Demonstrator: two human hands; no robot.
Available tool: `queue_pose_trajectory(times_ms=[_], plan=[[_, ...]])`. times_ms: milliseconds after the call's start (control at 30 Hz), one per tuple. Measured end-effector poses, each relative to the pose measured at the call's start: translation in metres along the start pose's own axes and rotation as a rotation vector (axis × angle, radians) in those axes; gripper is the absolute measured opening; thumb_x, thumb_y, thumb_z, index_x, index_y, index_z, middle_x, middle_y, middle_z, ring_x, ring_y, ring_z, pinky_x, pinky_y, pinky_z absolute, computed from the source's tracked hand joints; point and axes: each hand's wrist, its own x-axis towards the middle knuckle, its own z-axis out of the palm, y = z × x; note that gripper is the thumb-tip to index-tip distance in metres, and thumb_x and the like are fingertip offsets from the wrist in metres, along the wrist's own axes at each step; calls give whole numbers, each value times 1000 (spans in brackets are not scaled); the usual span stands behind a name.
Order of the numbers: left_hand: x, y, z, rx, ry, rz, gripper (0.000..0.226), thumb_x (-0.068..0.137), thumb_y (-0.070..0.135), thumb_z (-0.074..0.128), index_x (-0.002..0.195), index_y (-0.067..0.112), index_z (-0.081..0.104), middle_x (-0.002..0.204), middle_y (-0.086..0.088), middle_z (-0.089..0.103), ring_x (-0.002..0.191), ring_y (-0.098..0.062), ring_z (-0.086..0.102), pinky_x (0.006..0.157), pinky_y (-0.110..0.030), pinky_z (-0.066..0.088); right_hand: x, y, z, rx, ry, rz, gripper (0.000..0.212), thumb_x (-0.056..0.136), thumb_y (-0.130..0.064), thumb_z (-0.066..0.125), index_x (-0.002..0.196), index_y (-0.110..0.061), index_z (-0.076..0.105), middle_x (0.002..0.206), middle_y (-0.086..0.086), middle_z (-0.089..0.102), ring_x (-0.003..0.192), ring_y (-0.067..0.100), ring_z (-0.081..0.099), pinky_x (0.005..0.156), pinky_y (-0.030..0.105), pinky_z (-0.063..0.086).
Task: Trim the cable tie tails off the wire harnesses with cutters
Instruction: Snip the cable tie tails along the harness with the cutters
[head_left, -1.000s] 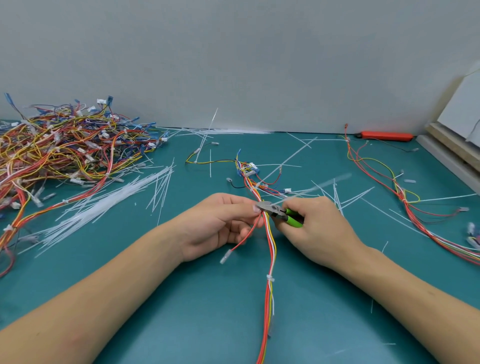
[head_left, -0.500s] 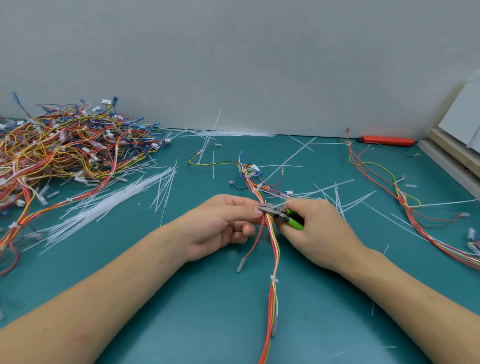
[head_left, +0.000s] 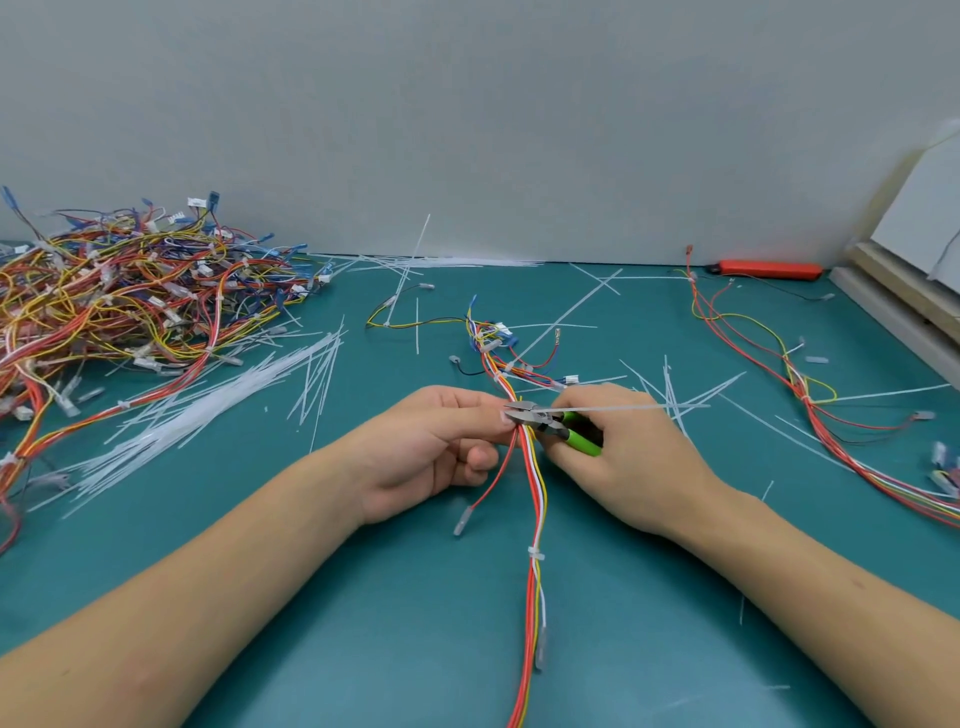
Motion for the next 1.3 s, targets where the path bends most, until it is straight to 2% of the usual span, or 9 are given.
queue_pose_trajectory(times_ms=[100, 167, 300, 500, 633, 767, 1100, 1200, 1300], plan=[[0, 0, 0, 1, -1, 0, 18, 97, 9, 61, 113, 3, 67, 79, 2, 71, 52, -6, 43, 53, -18, 40, 1, -3, -2, 42, -26, -1, 15, 85, -28, 64, 73, -24, 57, 67, -6, 53, 69, 13, 48, 62, 32, 41], [-1, 0, -1, 5, -16, 6, 21, 96, 10, 63, 116, 3, 65, 77, 4, 69, 53, -5, 43, 54, -18, 40, 1, -4, -2, 36, -34, 62, 23, 83, -36, 58, 68, -20, 51, 59, -1, 46, 62, 20, 44, 58, 41, 42], [-2, 0, -1, 12, -28, 8, 25, 97, 11, 61, 120, 1, 63, 75, 4, 68, 54, -6, 42, 55, -18, 40, 0, -6, -3, -51, -33, 114, 34, 79, -43, 54, 65, -15, 41, 52, 3, 38, 58, 27, 39, 54, 42, 41], [-2, 0, 0, 8, -11, 8, 26, 96, 11, 62, 120, 0, 65, 83, 0, 71, 54, -6, 43, 55, -19, 41, -2, -6, -3, -13, -31, 119, 32, 79, -41, 56, 64, -15, 43, 51, 2, 36, 57, 25, 36, 52, 38, 36], [-2, -1, -1, 9, -24, 12, 13, 97, 10, 62, 107, 6, 69, 84, -1, 71, 54, -6, 44, 55, -19, 40, -2, -6, -3, 18, -17, 115, 26, 81, -41, 58, 66, -20, 53, 56, -3, 46, 58, 18, 43, 57, 39, 43], [-2, -1, -2, 9, -33, 16, 8, 96, 11, 64, 101, 8, 70, 86, -2, 73, 55, -7, 44, 55, -19, 41, -1, -4, -2, 36, -10, 82, 12, 85, -33, 66, 88, -23, 72, 77, -6, 65, 78, 20, 58, 73, 41, 51], [-1, -1, -2, -4, -32, 21, 14, 98, 9, 61, 92, 12, 73, 86, -4, 72, 54, -7, 45, 54, -19, 42, -1, -6, -3, 52, -23, 108, 24, 82, -39, 60, 95, -25, 75, 87, -7, 71, 88, 18, 63, 80, 40, 52], [-1, -1, -2, 2, -33, 23, 11, 97, 10, 62, 94, 11, 72, 87, -4, 72, 54, -7, 44, 55, -19, 42, -1, -6, -4, 61, -26, 105, 23, 82, -40, 58, 88, -23, 73, 78, -6, 66, 79, 17, 59, 74, 40, 51], [-1, -1, -2, 9, -40, 20, 10, 96, 12, 63, 102, 9, 71, 84, -1, 71, 54, -7, 45, 55, -18, 42, -3, -5, -2, 25, -20, 109, 32, 89, -47, 60, 73, -19, 59, 60, -2, 49, 62, 18, 46, 60, 44, 48]])
